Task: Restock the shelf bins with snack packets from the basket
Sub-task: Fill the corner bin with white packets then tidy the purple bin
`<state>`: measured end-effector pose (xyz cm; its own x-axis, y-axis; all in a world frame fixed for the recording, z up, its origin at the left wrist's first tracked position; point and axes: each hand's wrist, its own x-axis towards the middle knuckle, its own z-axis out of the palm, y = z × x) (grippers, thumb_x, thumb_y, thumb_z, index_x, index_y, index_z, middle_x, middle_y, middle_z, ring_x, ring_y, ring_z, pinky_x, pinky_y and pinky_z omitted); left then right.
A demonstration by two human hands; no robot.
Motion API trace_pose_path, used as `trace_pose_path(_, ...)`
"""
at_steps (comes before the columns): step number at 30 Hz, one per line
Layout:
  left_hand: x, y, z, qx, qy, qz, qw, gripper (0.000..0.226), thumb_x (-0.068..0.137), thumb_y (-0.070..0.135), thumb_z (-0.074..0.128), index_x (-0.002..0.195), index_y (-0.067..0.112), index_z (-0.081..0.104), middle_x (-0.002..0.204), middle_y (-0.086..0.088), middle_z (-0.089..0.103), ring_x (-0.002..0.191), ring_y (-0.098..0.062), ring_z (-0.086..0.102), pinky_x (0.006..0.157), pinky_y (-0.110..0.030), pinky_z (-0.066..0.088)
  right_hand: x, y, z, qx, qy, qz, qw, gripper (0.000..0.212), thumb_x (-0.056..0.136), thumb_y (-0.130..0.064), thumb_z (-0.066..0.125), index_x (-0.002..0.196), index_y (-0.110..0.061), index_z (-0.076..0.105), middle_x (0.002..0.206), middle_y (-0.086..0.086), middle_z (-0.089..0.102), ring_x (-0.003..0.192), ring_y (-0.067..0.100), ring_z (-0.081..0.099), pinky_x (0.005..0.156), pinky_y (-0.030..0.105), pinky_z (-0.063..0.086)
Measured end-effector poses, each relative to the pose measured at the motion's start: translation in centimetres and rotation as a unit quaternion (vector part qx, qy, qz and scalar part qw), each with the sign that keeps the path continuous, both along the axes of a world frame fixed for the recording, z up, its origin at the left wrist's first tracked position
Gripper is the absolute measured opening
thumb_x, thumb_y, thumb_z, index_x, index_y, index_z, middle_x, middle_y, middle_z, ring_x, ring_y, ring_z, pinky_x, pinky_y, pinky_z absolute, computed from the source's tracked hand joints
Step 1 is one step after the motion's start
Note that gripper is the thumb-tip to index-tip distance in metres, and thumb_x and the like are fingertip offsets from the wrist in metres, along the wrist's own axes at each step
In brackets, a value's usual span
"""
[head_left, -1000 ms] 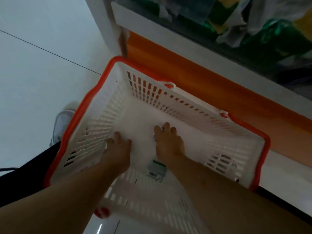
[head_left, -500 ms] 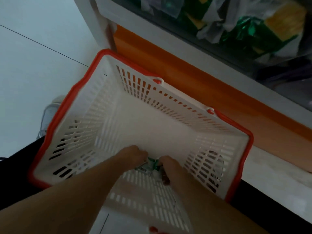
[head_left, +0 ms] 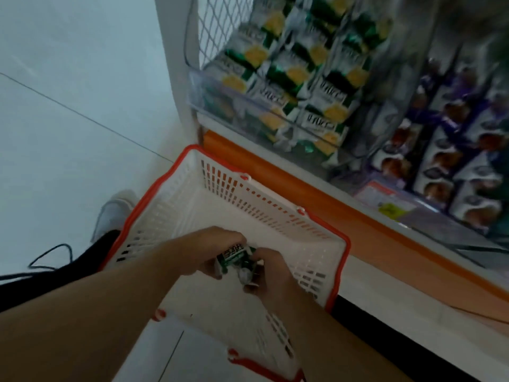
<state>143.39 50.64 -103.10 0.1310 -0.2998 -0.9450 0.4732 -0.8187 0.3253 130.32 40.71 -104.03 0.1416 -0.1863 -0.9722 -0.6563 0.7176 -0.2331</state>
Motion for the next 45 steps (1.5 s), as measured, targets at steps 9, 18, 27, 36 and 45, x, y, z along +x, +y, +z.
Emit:
trace_pose_path(9, 4.2, 2.9, 22.8, -0.213, -0.132, 0.142, 0.958, 0.023, 0.092, 0.017, 0.071, 0.108, 0.001, 0.072, 0.097, -0.024, 0.077, 0.09, -0.036, 0.077, 0.086, -0.05, 0.062, 4.3, -1.3, 20.2, -0.056, -0.265, 0.047, 0.961, 0.035, 0.09, -0.016, 0.07, 0.123, -0.004, 0.064, 0.1, 0.017, 0.067, 0.073, 0.026, 0.063, 0.064, 0.038, 0.048)
trace_pose_path(18, 5.3, 0.6, 28.0, -0.326, -0.187, 0.259, 0.89, 0.047, 0.078, 0.028, 0.084, 0.122, 0.027, 0.069, 0.109, -0.004, 0.076, 0.092, -0.033, 0.078, 0.083, -0.052, 0.062, 6.4, -6.3, 29.4, -0.088, -0.388, -0.051, 0.916, 0.02, 0.087, 0.01, 0.056, 0.104, 0.0, 0.05, 0.116, 0.037, 0.064, 0.099, 0.047, 0.069, 0.086, 0.052, 0.059)
trace_pose_path(27, 8.3, -4.1, 26.4, -0.255, -0.346, 0.197, 0.881, 0.036, 0.092, 0.038, 0.073, 0.124, 0.05, 0.059, 0.124, 0.019, 0.058, 0.062, -0.008, 0.075, 0.047, -0.023, 0.056, 10.9, -10.4, 27.7, -0.222, -0.282, 0.083, 0.93, 0.038, 0.095, -0.005, 0.067, 0.128, -0.024, 0.063, 0.109, 0.007, 0.079, 0.092, 0.028, 0.079, 0.07, 0.042, 0.058)
trace_pose_path(36, 10.8, -6.3, 24.6, -0.221, -0.379, 0.144, 0.887, 0.039, 0.088, 0.044, 0.073, 0.121, 0.052, 0.056, 0.099, 0.028, 0.063, 0.064, -0.007, 0.075, 0.06, -0.036, 0.065, 14.9, -12.0, 25.6, -0.385, -0.22, 0.132, 0.887, 0.035, 0.08, -0.03, 0.082, 0.11, -0.032, 0.066, 0.108, 0.002, 0.07, 0.097, 0.025, 0.067, 0.083, 0.045, 0.054)
trace_pose_path(45, 11.2, -6.1, 24.1, -0.206, -0.486, 0.072, 0.846, 0.04, 0.09, 0.044, 0.068, 0.125, 0.049, 0.05, 0.114, 0.02, 0.059, 0.082, -0.012, 0.071, 0.069, -0.036, 0.064, 22.4, -13.6, 24.6, -0.356, -0.214, -0.05, 0.908, 0.014, 0.085, -0.011, 0.08, 0.096, -0.004, 0.073, 0.087, 0.012, 0.071, 0.079, 0.024, 0.069, 0.072, 0.036, 0.059)
